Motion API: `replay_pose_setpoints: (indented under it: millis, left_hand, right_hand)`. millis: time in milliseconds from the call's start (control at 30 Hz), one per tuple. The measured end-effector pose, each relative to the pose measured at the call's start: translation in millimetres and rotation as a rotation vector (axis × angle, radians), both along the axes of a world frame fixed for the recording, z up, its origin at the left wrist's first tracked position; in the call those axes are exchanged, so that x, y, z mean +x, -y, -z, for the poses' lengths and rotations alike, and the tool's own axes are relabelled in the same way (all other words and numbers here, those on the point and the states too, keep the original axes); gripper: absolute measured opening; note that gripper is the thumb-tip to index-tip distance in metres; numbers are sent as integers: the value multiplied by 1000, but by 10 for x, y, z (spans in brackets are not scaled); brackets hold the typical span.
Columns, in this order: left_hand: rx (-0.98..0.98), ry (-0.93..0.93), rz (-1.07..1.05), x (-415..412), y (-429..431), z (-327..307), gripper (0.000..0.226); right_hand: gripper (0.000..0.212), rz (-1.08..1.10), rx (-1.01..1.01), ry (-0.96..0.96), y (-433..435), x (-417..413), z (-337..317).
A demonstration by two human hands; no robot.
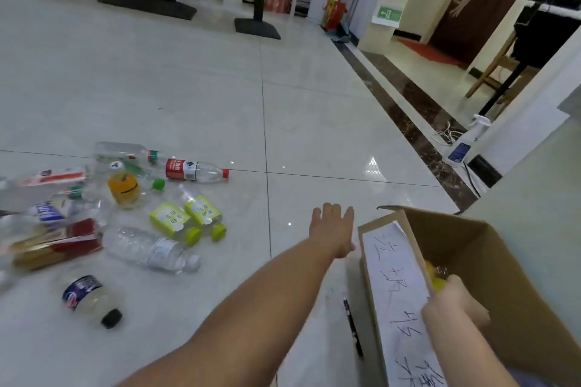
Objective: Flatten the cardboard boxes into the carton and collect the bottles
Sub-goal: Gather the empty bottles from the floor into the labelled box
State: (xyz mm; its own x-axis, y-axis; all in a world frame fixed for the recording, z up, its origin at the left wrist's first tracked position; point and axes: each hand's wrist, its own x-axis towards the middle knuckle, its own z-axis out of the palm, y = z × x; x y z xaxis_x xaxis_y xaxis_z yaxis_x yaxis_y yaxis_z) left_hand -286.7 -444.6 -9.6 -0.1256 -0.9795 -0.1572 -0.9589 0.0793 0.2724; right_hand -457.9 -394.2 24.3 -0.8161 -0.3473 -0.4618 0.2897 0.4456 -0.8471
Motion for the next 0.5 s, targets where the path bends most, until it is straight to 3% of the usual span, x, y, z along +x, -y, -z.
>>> replay_pose_setpoints:
  millis: [33, 100, 233, 367, 500]
  left_hand:
    - [8, 31, -48, 332, -19, 26, 77]
    - [53, 86, -151, 1059, -119, 98, 76]
    - [162, 165, -397, 2633, -574, 229, 78]
    - [251, 119, -696, 4006, -1423, 480, 78]
    - [370, 2, -968, 4619, -2250, 887, 82]
  right_hand:
    - [17, -130, -36, -111, 42, 193, -6]
    - [25, -435, -86, -228, 140, 695, 86]
    - [23, -796, -97, -201, 274, 2008, 390]
    - [11, -1226, -62, -269, 205, 3391, 535]
    - [10, -1523, 65, -332, 160, 4135, 742]
